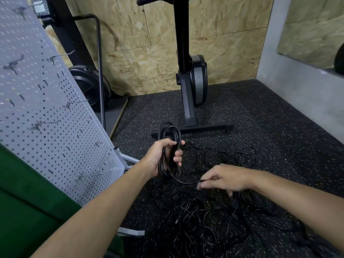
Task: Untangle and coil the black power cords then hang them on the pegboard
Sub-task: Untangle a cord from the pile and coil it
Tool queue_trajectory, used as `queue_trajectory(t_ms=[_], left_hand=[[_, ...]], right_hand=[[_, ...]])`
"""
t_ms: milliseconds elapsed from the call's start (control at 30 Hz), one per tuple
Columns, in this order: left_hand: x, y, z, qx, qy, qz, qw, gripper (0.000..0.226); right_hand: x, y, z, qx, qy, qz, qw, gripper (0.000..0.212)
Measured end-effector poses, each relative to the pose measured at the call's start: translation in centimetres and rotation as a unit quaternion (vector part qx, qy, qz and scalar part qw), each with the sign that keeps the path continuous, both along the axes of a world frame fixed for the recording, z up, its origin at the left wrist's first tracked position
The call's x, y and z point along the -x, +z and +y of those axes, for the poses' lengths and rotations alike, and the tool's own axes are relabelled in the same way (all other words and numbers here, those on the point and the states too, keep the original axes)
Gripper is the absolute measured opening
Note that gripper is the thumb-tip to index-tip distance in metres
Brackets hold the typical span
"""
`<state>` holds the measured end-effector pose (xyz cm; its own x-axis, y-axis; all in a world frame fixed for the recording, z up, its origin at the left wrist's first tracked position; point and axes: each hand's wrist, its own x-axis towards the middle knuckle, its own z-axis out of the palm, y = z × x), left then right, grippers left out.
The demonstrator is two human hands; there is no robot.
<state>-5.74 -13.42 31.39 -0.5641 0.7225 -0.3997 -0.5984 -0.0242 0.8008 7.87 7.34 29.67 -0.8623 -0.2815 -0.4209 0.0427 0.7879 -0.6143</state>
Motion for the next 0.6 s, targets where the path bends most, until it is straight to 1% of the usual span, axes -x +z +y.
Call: queue_trajectory(t_ms=[67, 133, 167, 267, 333, 400, 433, 500, 533, 600], left_hand=[[-0.1, -0.3, 0.0, 0.034, -0.033, 0.015, 0.999, 0.027], [-0.4, -0.6, 0.3, 0.065, -0.055, 0.028, 0.996, 0.031], [-0.5, -0.8, 0.4, 0.081, -0.065, 0.039, 0.994, 0.034], [-0.9, -1.3, 0.7, 0.119, -0.098, 0.056, 0.987, 0.042], [-1.1, -1.5, 0.9, 0.132, -0.117, 0.059, 0.983, 0.046], [-1.5, -1.4, 1.1, 0.126, -0.146, 0.052, 0.980, 0.051], [-1.8, -1.2, 1.2, 0.114, -0.167, 0.044, 0.978, 0.053], [-2.4, -0.8, 1.5, 0.083, -0.206, 0.027, 0.975, 0.052], [-2.6, -0.7, 1.6, 0.072, -0.216, 0.024, 0.973, 0.051], [-2.7, -0.7, 1.6, 0.077, -0.227, 0.032, 0.970, 0.052]], right_hand=[[0.6, 0.9, -0.6, -0.034, 0.005, 0.044, 0.998, 0.030], [1.0, 1.6, -0.9, -0.042, -0.026, 0.029, 0.998, 0.042], [1.3, 1.7, -0.8, -0.039, -0.040, 0.020, 0.998, 0.042], [1.6, 2.1, 0.2, -0.029, -0.045, 0.045, 0.998, 0.027], [1.3, 1.9, 0.4, 0.028, -0.077, 0.055, 0.995, 0.021], [0.9, 1.6, 0.3, 0.079, -0.097, 0.081, 0.989, 0.018], [0.8, 1.4, 0.3, 0.089, -0.096, 0.104, 0.986, 0.016], [0.7, 1.3, 0.3, 0.099, -0.105, 0.138, 0.980, 0.004], [0.7, 1.4, 0.4, 0.103, -0.115, 0.144, 0.977, 0.007], [0.8, 1.5, 0.3, 0.096, -0.143, 0.160, 0.972, 0.021]])
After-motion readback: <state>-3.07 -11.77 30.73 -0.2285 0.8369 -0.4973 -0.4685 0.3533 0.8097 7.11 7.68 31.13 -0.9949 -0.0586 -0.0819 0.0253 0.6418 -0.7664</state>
